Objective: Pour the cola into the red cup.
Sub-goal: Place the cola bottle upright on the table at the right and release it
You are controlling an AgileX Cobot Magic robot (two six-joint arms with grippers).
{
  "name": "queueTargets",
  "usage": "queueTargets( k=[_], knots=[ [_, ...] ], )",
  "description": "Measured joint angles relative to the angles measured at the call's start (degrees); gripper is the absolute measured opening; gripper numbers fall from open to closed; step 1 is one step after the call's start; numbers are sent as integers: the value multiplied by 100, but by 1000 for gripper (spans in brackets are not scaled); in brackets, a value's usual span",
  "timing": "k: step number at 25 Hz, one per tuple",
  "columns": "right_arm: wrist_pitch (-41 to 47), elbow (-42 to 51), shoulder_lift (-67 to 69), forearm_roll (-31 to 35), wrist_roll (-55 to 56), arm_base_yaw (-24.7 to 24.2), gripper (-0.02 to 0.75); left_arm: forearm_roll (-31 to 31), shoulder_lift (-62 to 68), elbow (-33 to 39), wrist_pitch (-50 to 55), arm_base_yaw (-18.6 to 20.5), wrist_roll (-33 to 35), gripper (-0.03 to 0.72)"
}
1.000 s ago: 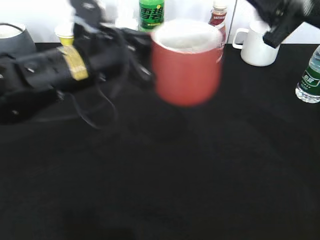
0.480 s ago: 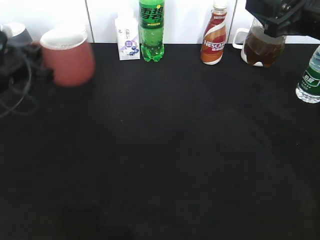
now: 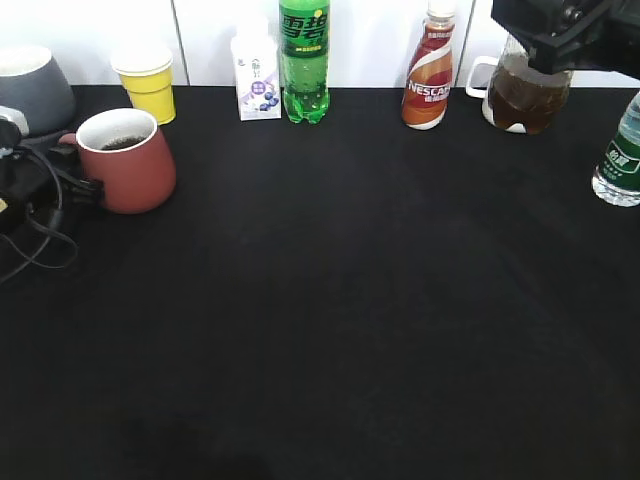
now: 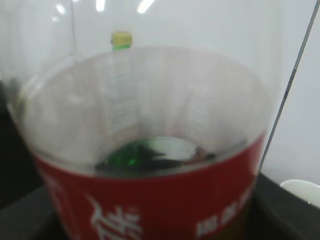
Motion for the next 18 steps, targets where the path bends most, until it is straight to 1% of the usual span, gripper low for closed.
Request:
queueTargets(
  k=[1, 3, 5, 7, 8, 10, 12, 14, 15, 18],
  knots=[
    [0, 0, 0, 0, 0, 0, 493, 42, -75, 30, 63, 0, -1, 313],
    [0, 0, 0, 0, 0, 0, 493, 46, -327, 357, 77, 0, -14, 344],
    [0, 0, 50, 124, 0, 0, 493, 35, -648, 805, 94, 0, -20, 347],
    [-62, 0, 309, 547, -24, 0, 493, 46, -994, 1170, 280, 0, -51, 349],
    [-202, 0, 556, 834, -213, 0, 493, 83, -1222, 1307, 324, 0, -84, 349],
    [-865, 0, 1220, 1346, -726, 0, 493, 140, -1910, 1711, 355, -102, -177, 349],
    [-1373, -72, 1897, 1696, -1091, 0, 493, 151, -2648, 2036, 355, -381, -195, 349],
    [-1506, -317, 2478, 1750, -1276, 0, 493, 181, -3312, 2123, 811, -725, -212, 349],
    [-1536, -454, 2699, 1761, -1300, 0, 493, 211, -3586, 2123, 1089, -831, -212, 349],
    [-1602, -619, 3036, 1784, -1324, 0, 493, 253, -4106, 2123, 1516, -866, -212, 349]
  ],
)
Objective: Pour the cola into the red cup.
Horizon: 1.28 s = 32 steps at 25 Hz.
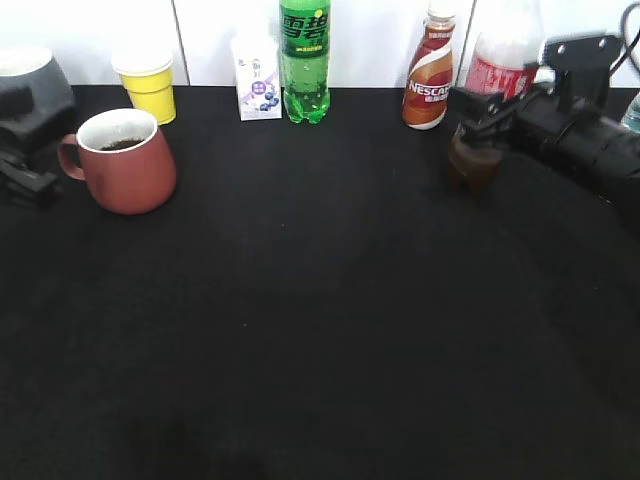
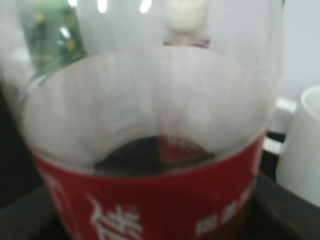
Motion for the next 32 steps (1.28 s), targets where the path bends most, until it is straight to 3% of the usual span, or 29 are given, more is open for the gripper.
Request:
queueTargets(
  k=[4, 6, 9, 13, 16, 18, 20, 23, 27, 29, 32],
  knots=[
    [-29, -24, 26, -269, -13, 0, 493, 2, -364, 5, 193, 0, 0, 349],
    [27, -37, 26, -378, 52, 0, 538, 2, -477, 5, 214, 0, 0, 349],
    [1010, 1, -240, -480, 362, 0, 623, 7, -675, 5, 760, 0, 0, 349],
    [1279, 438, -613, -499, 457, 0, 629, 7, -921, 5, 1541, 0, 0, 349],
    [1752, 764, -947, -564, 453, 0, 629, 7, -1111, 5, 2350, 0, -390, 349],
    [2444, 802, -1295, -993, 444, 0, 629, -4, -1336, 5, 3005, -14, -498, 349],
    [3242, 806, -1715, -1202, 441, 2, 624, -84, -1612, -1, 3781, -268, -770, 349],
    [4626, 806, -2424, -1230, 458, 191, 614, -912, -1808, -740, 6151, -732, -884, 349],
    [6602, 460, -3322, -464, 464, 1122, 596, -1600, -2219, -2017, 8467, -778, -897, 349],
    [6922, 439, -4135, -244, 469, 1543, 595, -1634, -3016, -2135, 9072, -778, -900, 349],
    [8193, 432, -5744, 391, 309, 1768, 595, -1583, -4574, -2161, 10164, -778, -617, 349]
  ],
)
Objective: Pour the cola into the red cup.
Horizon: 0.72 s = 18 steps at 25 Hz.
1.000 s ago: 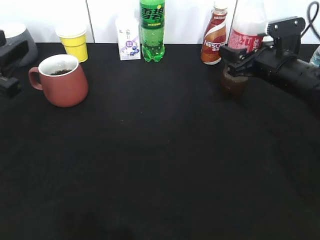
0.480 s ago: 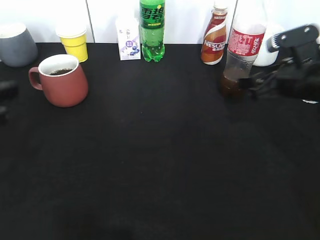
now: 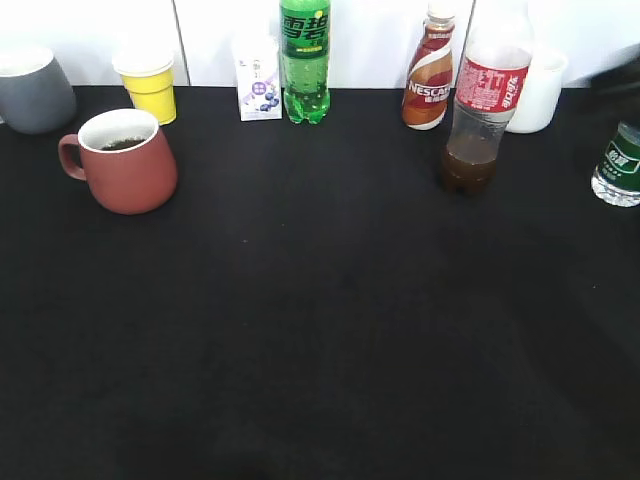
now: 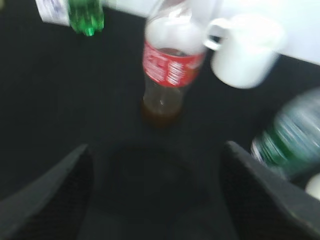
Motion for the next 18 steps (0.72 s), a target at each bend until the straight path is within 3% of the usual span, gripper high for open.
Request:
queueTargets(
  k=[3, 7, 11, 18],
  knots=[
    [1828, 6, -1769, 813, -340, 11, 595, -50, -1379, 145, 679, 0, 232, 349],
    [3538, 824, -3842, 869, -363, 11, 595, -50, -2809, 902, 1436, 0, 337, 349],
    [3716, 1568, -5542, 899, -482, 11, 596, -403, -3287, 1156, 1284, 0, 999, 343],
    [3515, 1668, -5696, 933, -552, 11, 595, -532, -3287, 1212, 1175, 0, 1202, 341]
  ],
)
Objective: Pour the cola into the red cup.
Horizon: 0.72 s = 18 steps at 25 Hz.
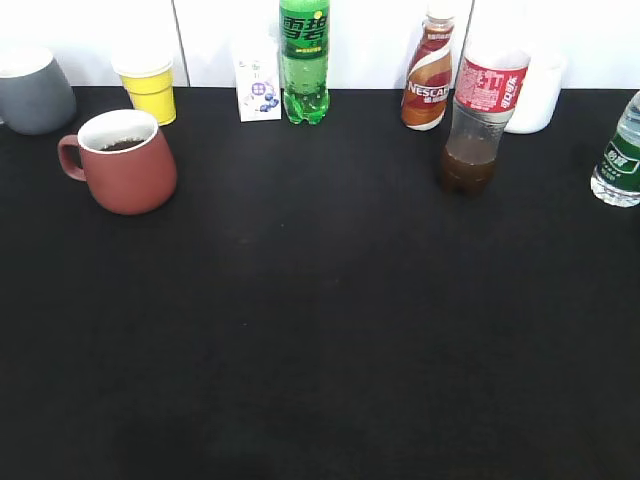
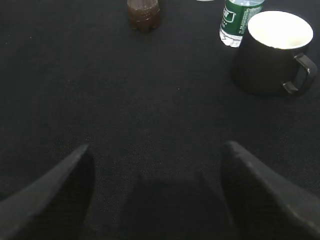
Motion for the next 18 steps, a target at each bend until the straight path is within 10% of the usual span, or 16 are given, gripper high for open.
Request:
queueTargets(
  k=[4, 11, 18],
  knots=[
    [0, 0, 0, 6, -5, -77, 595, -2, 0, 0, 0, 38, 0, 340],
    [-17, 0, -17, 6, -12, -1612, 595, -7, 0, 0, 0, 1599, 6, 340],
    [-23, 0, -17, 6, -14, -2052, 595, -7, 0, 0, 0, 1616, 6, 340]
  ],
)
